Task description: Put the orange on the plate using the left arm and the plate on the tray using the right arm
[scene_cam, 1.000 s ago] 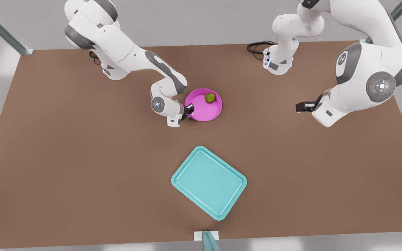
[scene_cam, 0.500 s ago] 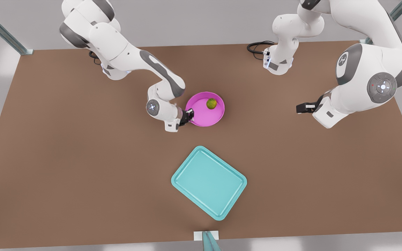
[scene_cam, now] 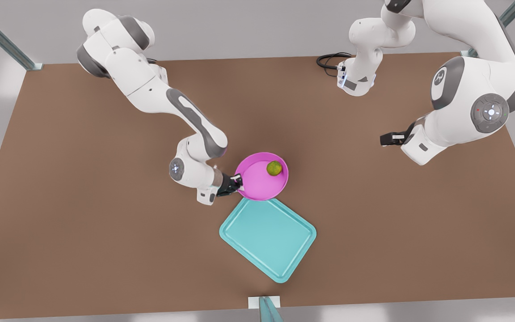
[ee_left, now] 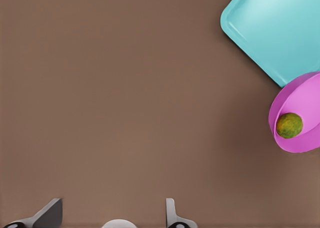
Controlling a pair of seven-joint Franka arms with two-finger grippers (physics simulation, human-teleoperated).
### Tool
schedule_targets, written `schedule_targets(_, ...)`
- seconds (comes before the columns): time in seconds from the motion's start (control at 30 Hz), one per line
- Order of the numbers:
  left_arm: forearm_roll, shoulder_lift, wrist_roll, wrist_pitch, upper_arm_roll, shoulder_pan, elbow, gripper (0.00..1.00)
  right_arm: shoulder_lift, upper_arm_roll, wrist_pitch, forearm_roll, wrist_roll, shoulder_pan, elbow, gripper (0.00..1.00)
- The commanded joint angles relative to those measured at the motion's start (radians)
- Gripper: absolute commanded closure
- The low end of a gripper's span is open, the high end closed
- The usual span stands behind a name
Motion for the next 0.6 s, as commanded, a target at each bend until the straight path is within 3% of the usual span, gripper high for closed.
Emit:
schedule_targets(0.0,-0.002,-0.001,0.016,0.001,0.000,0.000,0.000,0.00,0.023,-0.020,-0.068,-0.005,0.022,-0.001,0.050,0.79)
schedule_targets(0.23,-0.046,0.045,0.005,-0.010,0.003,-0.001,0.043,0.00,0.107,-0.072,-0.083,-0.003,0.022,0.000,0.187,0.79)
schedule_targets(0.57,-0.039,0.046,0.003,-0.007,0.022,0.013,0.094,0.00,0.293,-0.140,-0.169,-0.005,0.098,0.008,0.509,0.79)
